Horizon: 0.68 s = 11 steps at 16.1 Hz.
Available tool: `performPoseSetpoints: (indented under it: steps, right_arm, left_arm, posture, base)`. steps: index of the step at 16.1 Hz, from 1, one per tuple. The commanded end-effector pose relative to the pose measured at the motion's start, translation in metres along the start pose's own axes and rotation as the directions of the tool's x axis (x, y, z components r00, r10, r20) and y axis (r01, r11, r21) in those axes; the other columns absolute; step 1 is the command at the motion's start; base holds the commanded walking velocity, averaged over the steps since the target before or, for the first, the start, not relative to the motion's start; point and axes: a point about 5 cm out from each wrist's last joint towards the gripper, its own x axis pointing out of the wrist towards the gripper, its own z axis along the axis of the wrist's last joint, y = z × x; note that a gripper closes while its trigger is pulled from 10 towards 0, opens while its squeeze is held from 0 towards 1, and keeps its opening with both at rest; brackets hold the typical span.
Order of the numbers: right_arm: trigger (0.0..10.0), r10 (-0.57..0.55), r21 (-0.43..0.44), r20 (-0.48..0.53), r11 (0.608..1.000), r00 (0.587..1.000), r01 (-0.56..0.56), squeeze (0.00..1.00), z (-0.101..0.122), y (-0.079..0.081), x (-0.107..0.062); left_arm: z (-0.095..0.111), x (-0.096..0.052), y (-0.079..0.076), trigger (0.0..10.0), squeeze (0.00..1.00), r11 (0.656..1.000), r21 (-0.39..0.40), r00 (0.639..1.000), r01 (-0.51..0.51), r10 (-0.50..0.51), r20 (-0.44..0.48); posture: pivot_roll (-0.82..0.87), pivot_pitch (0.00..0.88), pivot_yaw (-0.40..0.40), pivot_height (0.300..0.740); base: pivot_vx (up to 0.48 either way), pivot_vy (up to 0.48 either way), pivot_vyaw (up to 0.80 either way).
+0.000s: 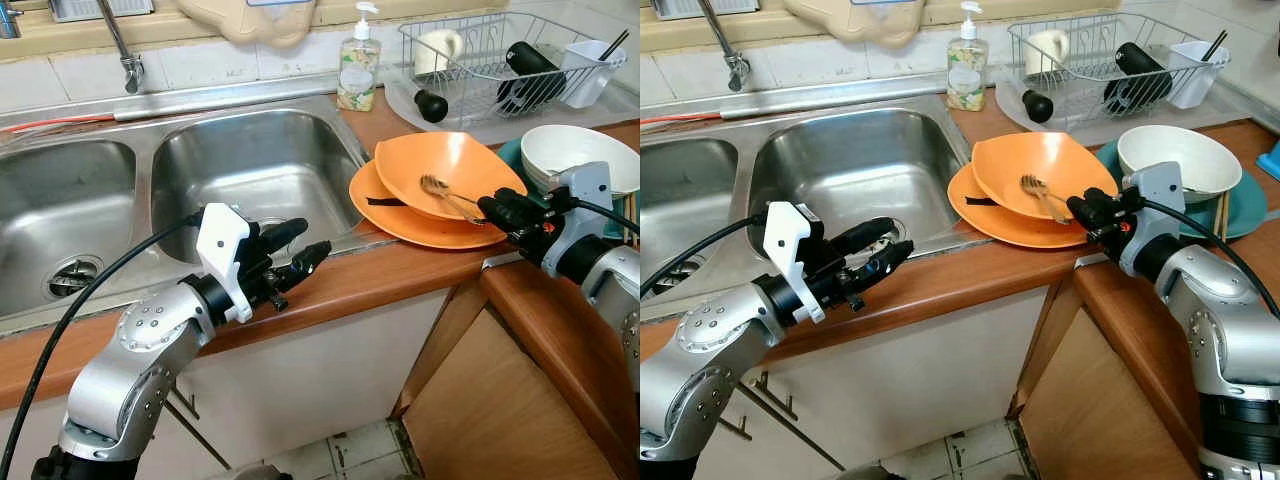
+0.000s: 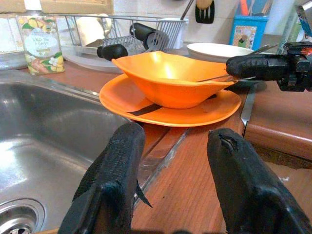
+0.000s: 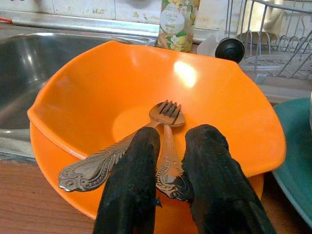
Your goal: Kitchen organization
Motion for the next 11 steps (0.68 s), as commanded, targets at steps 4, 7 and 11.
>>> performPoseSetpoints:
  steps: [4,7,11]
  right_arm:
    - [0.0,-0.009,-0.052,0.020,0.999,1.000,0.010,0.00,0.011,-0.002,0.000]
    - [0.0,0.015,-0.273,-0.037,0.962,0.999,-0.024,0.00,0.024,0.000,-0.004]
    - [0.0,0.016,-0.512,-0.100,0.856,0.995,-0.065,0.00,0.030,0.003,-0.004]
  left_arm:
    - [0.004,0.001,-0.001,10.0,0.00,1.000,0.017,1.000,0.024,-0.024,0.000]
    - [0.005,0.001,0.000,10.0,0.00,0.999,0.029,0.999,0.038,-0.038,-0.011]
    - [0.005,0.002,0.000,10.0,0.00,0.998,0.038,0.999,0.047,-0.047,-0.011]
  posture:
    - [-0.03,0.000,0.043,0.740]
    - [-0.04,0.000,0.047,0.740]
    - [-0.04,0.000,0.042,0.740]
  base:
    - [0.000,0.000,0.00]
    - [0.000,0.000,0.00]
    - [0.000,0.000,0.00]
